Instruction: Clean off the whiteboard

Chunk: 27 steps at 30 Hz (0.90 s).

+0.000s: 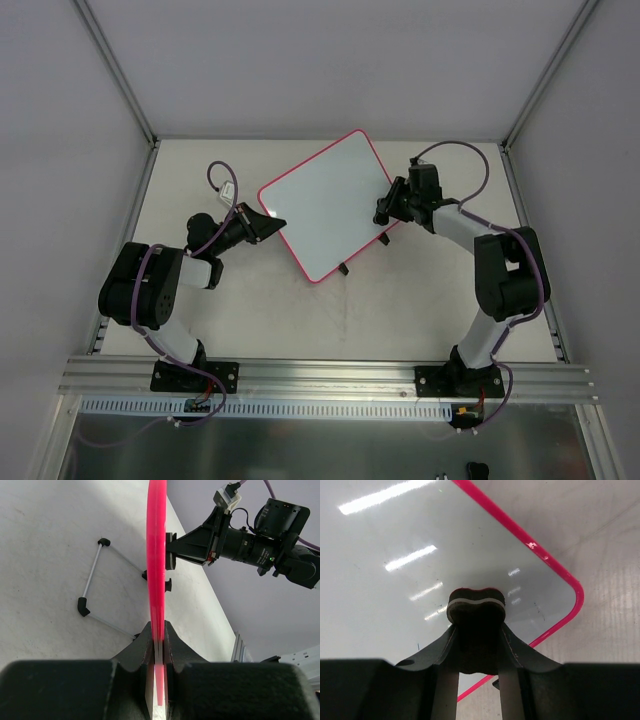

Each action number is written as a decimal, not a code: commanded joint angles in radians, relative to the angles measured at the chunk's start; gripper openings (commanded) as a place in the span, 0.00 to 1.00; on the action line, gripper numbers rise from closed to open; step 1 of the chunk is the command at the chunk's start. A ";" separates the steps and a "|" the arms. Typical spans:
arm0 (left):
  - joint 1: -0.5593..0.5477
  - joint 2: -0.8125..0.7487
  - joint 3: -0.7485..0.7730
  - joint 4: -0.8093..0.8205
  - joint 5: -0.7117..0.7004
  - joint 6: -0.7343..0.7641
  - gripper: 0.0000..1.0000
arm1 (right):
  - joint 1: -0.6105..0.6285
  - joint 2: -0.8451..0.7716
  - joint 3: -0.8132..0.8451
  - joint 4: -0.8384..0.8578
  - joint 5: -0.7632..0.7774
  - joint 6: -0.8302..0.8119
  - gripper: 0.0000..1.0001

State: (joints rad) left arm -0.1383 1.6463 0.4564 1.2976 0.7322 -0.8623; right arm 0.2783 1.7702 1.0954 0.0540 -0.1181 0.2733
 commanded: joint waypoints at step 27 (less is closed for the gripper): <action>0.003 -0.022 0.002 0.335 0.038 0.028 0.00 | 0.361 -0.043 -0.089 0.086 0.158 0.040 0.00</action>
State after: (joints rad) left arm -0.1352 1.6463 0.4564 1.2972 0.7376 -0.8623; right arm 0.5503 1.7008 1.0183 0.1341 0.1970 0.2684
